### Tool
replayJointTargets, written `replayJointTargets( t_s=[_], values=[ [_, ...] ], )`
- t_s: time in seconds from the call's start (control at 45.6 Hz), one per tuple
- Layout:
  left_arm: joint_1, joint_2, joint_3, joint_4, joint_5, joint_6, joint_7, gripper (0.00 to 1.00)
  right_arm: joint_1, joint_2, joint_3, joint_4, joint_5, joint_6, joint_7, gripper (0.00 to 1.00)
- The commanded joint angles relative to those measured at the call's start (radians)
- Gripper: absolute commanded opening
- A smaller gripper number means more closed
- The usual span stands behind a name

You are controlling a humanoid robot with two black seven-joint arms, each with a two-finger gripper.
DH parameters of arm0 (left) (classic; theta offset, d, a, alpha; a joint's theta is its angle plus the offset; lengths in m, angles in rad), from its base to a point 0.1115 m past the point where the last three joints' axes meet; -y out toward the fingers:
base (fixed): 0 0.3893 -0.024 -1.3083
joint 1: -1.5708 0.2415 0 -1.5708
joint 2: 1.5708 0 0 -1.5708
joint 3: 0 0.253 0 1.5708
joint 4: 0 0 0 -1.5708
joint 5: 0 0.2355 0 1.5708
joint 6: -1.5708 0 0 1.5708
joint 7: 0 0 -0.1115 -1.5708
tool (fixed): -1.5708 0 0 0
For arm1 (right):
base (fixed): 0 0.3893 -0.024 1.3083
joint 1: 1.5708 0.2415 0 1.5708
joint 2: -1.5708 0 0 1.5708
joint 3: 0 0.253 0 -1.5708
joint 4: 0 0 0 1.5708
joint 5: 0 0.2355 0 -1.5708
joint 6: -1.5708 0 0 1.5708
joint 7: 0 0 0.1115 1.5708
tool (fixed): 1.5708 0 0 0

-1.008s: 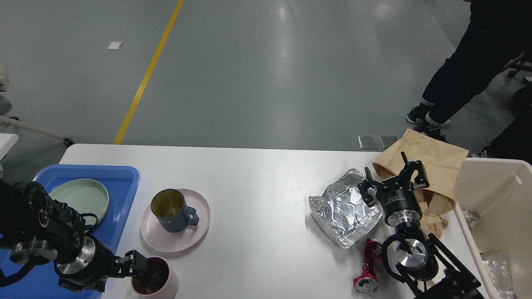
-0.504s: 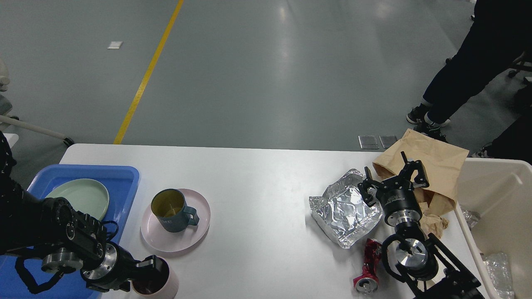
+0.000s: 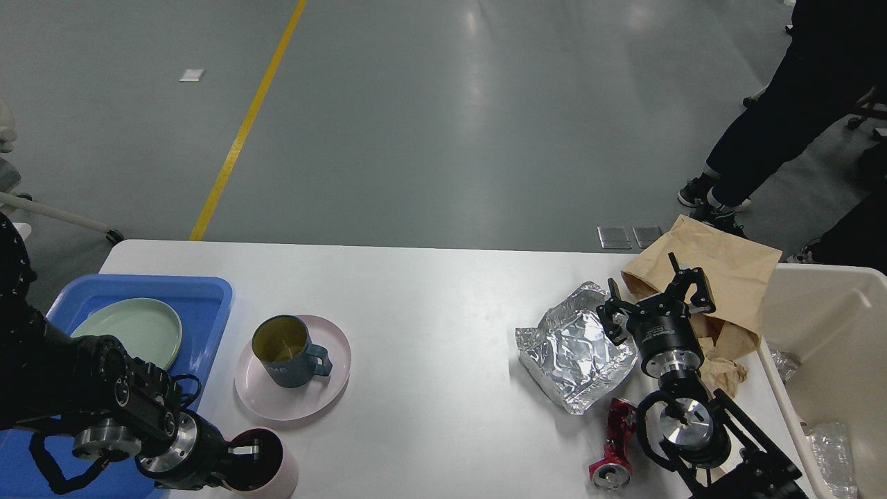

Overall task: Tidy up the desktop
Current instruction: 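Carry the pink cup onto the blue tray and release it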

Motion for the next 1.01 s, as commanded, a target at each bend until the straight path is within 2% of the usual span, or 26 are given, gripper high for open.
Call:
replayJointTargets(
  t_s=[0.0,0.329,0.416,0.504,0.679,0.898,0.986],
  values=[
    [-0.003,0.003,0.006,0.000,0.004,-0.008,0.002,0.00,0.000,0.000,0.000,0.001,0.002,0.000,0.000,1.00],
    [-0.019,0.011,0.015,-0.005,0.002,-0.035,-0.002,0.00,0.000,0.000,0.000,0.000,0.000,0.000,0.000,1.00],
    [-0.052,0.018,0.024,-0.014,0.004,-0.067,-0.003,0.00,0.000,0.000,0.000,0.000,0.000,0.000,0.000,1.00],
    [-0.142,0.040,0.068,-0.054,0.007,-0.146,-0.008,0.00,0.000,0.000,0.000,0.000,0.000,0.000,0.000,1.00],
    [-0.430,0.063,0.159,-0.166,0.020,-0.293,0.000,0.00,-0.001,0.000,0.000,0.000,0.000,0.000,0.000,1.00],
    [-0.778,0.055,0.203,-0.206,0.040,-0.658,-0.002,0.00,0.000,0.000,0.000,0.000,0.000,0.000,0.000,1.00],
    [-0.889,0.052,0.205,-0.222,0.040,-0.747,0.000,0.00,0.000,0.000,0.000,0.000,0.000,0.000,0.000,1.00]
  ],
)
